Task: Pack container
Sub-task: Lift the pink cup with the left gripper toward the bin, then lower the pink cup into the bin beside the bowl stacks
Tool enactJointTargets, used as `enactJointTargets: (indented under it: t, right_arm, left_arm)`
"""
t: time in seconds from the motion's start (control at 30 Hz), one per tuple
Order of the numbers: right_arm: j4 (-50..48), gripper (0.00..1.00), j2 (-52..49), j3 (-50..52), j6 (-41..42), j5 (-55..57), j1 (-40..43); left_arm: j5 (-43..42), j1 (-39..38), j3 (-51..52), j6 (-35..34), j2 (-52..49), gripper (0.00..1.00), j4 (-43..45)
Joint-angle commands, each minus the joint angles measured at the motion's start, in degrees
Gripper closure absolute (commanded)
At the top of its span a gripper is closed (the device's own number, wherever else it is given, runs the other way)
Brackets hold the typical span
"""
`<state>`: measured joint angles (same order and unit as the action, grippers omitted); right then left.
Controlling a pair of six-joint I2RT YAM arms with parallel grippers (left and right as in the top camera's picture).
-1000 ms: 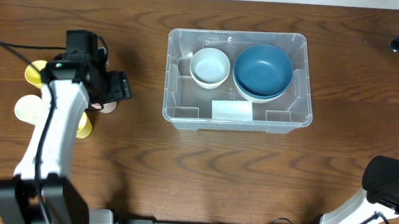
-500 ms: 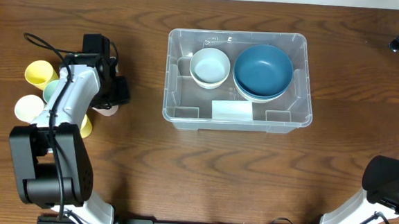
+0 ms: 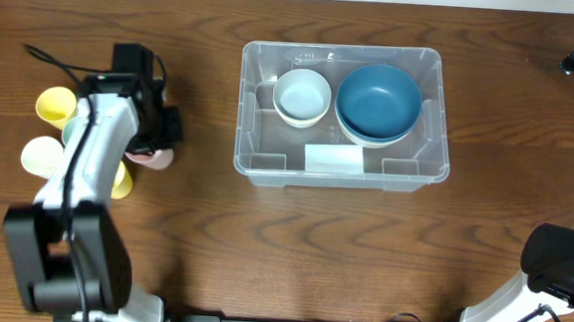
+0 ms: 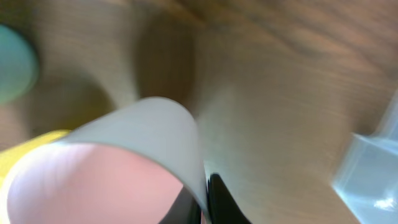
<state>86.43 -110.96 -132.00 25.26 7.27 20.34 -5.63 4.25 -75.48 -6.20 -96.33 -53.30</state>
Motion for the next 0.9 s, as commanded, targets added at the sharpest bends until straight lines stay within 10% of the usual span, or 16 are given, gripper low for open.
enactJointTargets:
  t: [0.0, 0.37, 0.87]
  right_arm:
    - [0.15, 0.01, -0.46, 0.11, 0.85, 0.22, 0.22]
    - [0.15, 0.01, -0.46, 0.11, 0.85, 0.20, 0.22]
    - [0.15, 0.01, -0.46, 0.11, 0.87, 0.22, 0.22]
  left_arm:
    - [-1.16, -1.57, -7.37, -0.07, 9.01, 0.94, -3.15]
    - [-5.99, -24.92, -10.78, 14.56, 25.27, 0.94, -2.34]
    - [-5.95, -39.39, -10.73, 33.03, 5.70, 0.94, 4.22]
